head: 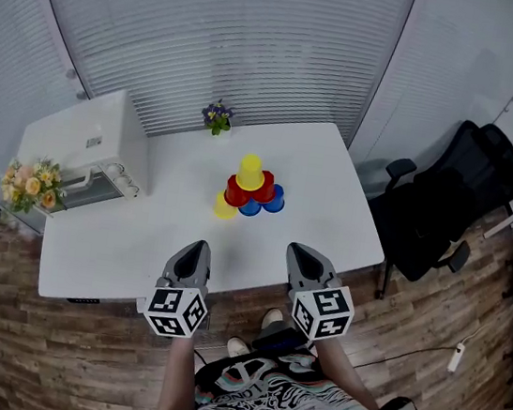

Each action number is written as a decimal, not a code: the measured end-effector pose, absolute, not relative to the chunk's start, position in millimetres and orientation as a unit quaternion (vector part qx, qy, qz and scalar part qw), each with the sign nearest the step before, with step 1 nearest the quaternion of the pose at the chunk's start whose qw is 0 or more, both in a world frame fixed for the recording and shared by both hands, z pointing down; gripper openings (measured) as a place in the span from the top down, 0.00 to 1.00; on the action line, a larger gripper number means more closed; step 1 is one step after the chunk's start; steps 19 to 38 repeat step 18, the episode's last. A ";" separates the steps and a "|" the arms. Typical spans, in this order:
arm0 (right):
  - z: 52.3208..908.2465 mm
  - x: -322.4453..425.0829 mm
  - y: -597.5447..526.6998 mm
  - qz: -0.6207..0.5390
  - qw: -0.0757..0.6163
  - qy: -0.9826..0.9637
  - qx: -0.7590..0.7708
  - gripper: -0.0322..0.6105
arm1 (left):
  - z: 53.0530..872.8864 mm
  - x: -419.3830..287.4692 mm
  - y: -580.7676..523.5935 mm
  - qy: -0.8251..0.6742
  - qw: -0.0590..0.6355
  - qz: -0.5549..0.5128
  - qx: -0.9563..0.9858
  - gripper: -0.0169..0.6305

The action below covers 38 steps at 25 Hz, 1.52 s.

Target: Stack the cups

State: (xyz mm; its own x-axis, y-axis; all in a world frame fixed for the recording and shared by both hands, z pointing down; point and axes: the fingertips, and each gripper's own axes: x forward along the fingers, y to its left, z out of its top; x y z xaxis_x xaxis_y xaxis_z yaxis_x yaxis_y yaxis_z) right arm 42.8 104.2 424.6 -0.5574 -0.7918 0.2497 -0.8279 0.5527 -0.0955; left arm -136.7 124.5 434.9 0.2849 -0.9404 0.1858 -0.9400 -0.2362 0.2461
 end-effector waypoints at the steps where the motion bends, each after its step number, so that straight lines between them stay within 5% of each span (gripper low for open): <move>1: 424.6 42.8 104.0 0.101 0.089 -0.877 0.462 0.95 | 435.1 -136.4 124.1 -0.598 0.157 0.000 0.786 0.97; 38: 425.2 34.3 104.2 0.100 0.092 -0.880 0.456 0.95 | 438.4 -142.5 123.5 -0.599 0.162 -0.002 0.784 0.97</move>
